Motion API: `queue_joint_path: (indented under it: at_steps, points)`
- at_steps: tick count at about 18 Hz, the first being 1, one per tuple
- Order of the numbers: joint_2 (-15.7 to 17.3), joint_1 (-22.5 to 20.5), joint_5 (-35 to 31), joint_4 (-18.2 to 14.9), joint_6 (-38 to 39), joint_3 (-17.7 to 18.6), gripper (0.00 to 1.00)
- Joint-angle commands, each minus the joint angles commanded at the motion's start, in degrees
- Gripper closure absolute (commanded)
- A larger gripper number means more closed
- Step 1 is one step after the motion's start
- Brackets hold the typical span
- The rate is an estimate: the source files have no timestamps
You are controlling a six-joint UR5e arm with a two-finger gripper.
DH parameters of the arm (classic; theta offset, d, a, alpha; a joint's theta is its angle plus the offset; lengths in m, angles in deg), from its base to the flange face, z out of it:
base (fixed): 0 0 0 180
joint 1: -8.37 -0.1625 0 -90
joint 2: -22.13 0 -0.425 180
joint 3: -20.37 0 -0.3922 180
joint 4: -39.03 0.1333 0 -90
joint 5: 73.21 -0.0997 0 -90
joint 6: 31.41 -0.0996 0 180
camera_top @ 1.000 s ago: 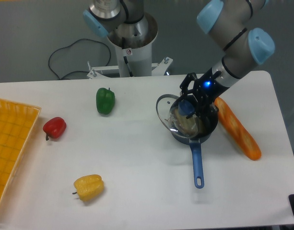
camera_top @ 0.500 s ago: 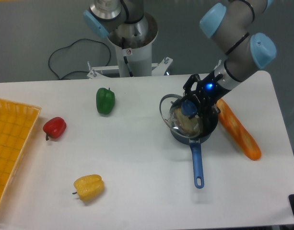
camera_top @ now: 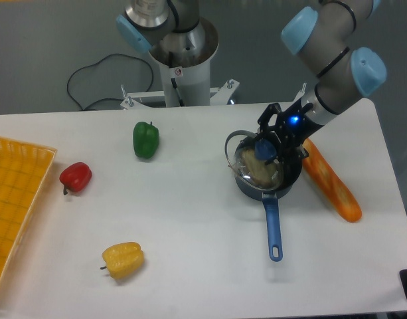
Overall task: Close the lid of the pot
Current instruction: 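Lower the glass lid onto the saucepan rim, then adjust the lid to sit flat on the saucepan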
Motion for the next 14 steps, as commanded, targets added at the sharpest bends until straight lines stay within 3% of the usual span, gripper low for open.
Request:
queue_joint_path:
  at_steps: [14]
  points:
    - [-0.6,-0.4,-1.3,0.3,-1.1,0.1,0.58]
